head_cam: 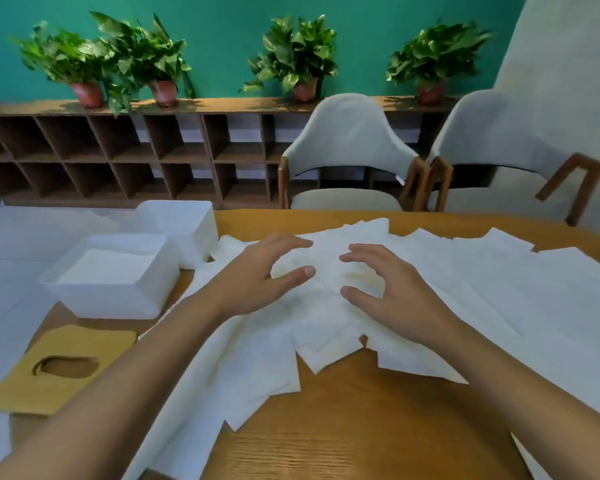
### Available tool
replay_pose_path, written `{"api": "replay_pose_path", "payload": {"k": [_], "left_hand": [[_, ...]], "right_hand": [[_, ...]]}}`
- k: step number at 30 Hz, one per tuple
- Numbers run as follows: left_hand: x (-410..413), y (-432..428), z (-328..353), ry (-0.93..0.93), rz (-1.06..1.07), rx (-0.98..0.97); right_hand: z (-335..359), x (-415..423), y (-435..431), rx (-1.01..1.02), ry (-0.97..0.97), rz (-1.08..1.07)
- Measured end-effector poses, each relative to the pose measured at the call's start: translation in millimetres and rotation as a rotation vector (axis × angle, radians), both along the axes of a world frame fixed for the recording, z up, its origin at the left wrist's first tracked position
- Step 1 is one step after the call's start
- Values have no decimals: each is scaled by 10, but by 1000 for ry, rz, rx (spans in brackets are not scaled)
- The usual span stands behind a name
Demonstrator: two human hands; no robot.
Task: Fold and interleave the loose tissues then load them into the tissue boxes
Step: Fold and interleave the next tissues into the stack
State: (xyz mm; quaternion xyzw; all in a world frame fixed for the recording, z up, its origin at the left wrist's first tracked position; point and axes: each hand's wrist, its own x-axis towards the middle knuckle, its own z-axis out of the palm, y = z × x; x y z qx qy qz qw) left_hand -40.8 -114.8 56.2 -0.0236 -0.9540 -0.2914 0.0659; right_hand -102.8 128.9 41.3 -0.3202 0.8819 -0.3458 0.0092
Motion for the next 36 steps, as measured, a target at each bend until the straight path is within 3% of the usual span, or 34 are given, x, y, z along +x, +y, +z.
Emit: {"api": "replay_pose_path", "payload": {"k": [8, 16, 24, 32, 36], "left_hand": [[-425, 928, -342, 29, -151, 18], [-741, 1558, -899, 162, -91, -17], [-747, 1608, -1123, 227, -73, -44], [-678, 1589, -1033, 238, -106, -76], [-626, 1621, -998, 289, -117, -130]], "right_hand": [[-287, -202, 882, -23, -13, -117], [-644, -372, 1358, 44, 122, -303], [-730, -467, 1408, 206, 161, -308], [-758, -505, 1410, 99, 219, -373], [-813, -571, 1360, 87, 354, -363]]}}
